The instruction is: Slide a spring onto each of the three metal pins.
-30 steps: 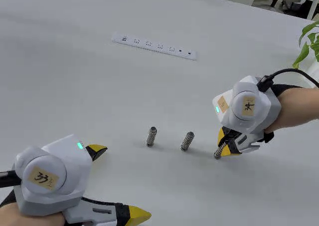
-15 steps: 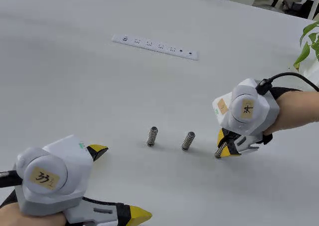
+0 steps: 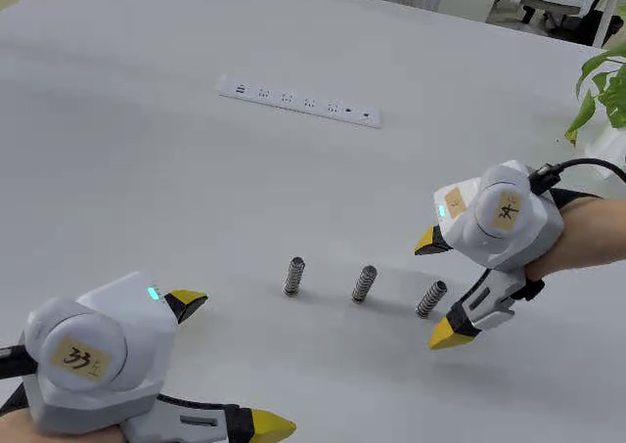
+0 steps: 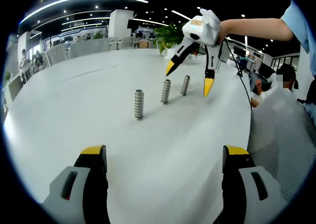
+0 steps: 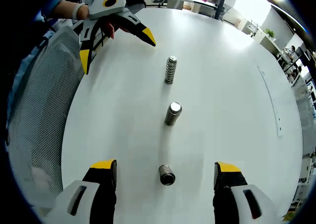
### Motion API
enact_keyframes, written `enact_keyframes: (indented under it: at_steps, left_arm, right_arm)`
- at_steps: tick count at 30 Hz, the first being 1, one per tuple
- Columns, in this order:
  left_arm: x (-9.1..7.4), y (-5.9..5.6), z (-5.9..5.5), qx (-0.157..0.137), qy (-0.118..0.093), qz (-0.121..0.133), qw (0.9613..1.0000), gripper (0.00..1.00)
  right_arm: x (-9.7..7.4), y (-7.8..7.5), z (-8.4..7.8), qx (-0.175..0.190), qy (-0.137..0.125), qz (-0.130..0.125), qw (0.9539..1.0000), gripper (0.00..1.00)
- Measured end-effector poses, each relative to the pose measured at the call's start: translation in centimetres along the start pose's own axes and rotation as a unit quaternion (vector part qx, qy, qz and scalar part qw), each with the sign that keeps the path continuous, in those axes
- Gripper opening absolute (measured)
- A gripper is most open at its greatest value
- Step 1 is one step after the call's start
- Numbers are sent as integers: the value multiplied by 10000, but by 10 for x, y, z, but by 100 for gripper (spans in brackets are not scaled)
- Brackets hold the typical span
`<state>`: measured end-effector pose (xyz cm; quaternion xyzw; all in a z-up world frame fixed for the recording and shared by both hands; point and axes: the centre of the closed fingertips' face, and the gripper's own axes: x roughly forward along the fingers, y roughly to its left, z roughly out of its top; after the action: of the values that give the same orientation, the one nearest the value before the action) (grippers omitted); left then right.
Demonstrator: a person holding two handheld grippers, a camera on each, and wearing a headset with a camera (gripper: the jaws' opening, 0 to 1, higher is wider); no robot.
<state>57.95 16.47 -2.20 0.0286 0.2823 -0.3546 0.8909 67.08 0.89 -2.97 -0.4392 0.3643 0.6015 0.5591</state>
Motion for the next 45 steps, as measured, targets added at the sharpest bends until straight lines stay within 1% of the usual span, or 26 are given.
enact_keyframes:
  at_steps: [1, 3, 6, 10, 12, 13, 15, 16, 18, 20, 22, 23, 24, 26, 28, 30, 31, 34, 35, 36, 37, 38, 42, 43, 44, 45]
  left_arm:
    - [0, 0, 0, 7, 0, 5, 10000, 97]
    - [-1, 0, 1, 26, 1, 12, 10000, 97]
    - [-2, 0, 3, 35, -16, 15, 10000, 97]
    - [-3, 1, 6, 58, -26, 26, 10000, 97]
    - [-4, 1, 7, 65, -24, 37, 10000, 97]
    - [-5, 1, 7, 72, -23, 43, 10000, 97]
    - [-6, 2, 8, 71, -25, 48, 10000, 97]
    - [-6, 2, 8, 68, -23, 49, 10000, 97]
    - [-7, 2, 8, 66, -32, 53, 10000, 97]
    - [-8, 2, 8, 54, -29, 52, 10000, 97]
    - [-9, 1, 7, 84, -18, 65, 9999, 97]
    - [-10, 1, 8, 128, -42, 95, 9999, 96]
    - [-10, 2, 9, 137, -62, 111, 9998, 95]
    - [-10, 2, 9, 99, -71, 146, 9998, 95]
    - [-11, 2, 10, 87, -82, 154, 9998, 95]
    - [-11, 1, 10, 86, -78, 158, 9998, 95]
    - [-11, 1, 9, 97, -68, 162, 9998, 95]
    - [-12, 0, 8, 81, -48, 182, 9998, 96]
    - [-13, 0, 8, 72, -46, 192, 9998, 96]
    - [-14, -1, 8, 75, -44, 196, 9998, 96]
    - [-14, -1, 8, 82, -40, 199, 9998, 96]
    - [-15, -2, 7, 97, -30, 217, 9997, 96]
    - [-20, -1, 9, 89, -88, 320, 9994, 97]
    - [-21, -1, 9, 82, -95, 337, 9994, 97]
    - [-21, -1, 8, 79, -87, 346, 9993, 97]
    - [-22, -1, 8, 83, -83, 363, 9993, 97]
  right_arm:
    - [-1, 1, 0, 87, -105, -26, 9999, 84]
    - [-4, 3, -1, 208, -232, -93, 9995, 90]
    - [-7, 6, -4, 399, -365, -189, 9984, 98]
    - [-11, 12, -7, 661, -532, -236, 9961, 99]
    - [-14, 16, -8, 771, -631, -304, 9946, 99]
    - [-15, 18, -7, 907, -764, -365, 9923, 99]
    - [-18, 22, -5, 1034, -935, -432, 9893, 99]
    - [-20, 24, -5, 1132, -1026, -513, 9869, 99]
    - [-22, 29, -7, 1233, -1142, -608, 9839, 99]
    - [-23, 37, -10, 1387, -1219, -614, 9809, 99]
    - [-23, 43, -12, 1424, -1267, -630, 9796, 99]
    - [-24, 45, -14, 1491, -1301, -688, 9778, 99]
    - [-25, 46, -14, 1592, -1355, -742, 9751, 99]
    - [-27, 50, -11, 1781, -1597, -799, 9677, 99]
    - [-29, 55, -14, 1885, -1642, -866, 9644, 97]
    - [-29, 57, -14, 1947, -1737, -963, 9606, 99]
    - [-28, 60, -16, 2058, -1756, -979, 9577, 99]
    - [-28, 69, -18, 2195, -1897, -1071, 9510, 99]
    - [-29, 69, -15, 2345, -2093, -1176, 9420, 99]
    - [-31, 69, -14, 2434, -2217, -1222, 9363, 99]
    - [-31, 70, -15, 2523, -2279, -1251, 9321, 99]
    - [-31, 71, -20, 2540, -2233, -1353, 9313, 99]
    - [-30, 80, -25, 2689, -2288, -1430, 9246, 99]
    - [-31, 83, -26, 2707, -2322, -1503, 9221, 99]
    - [-32, 84, -27, 2740, -2347, -1528, 9200, 99]
    - [-33, 87, -28, 2810, -2392, -1532, 9167, 99]
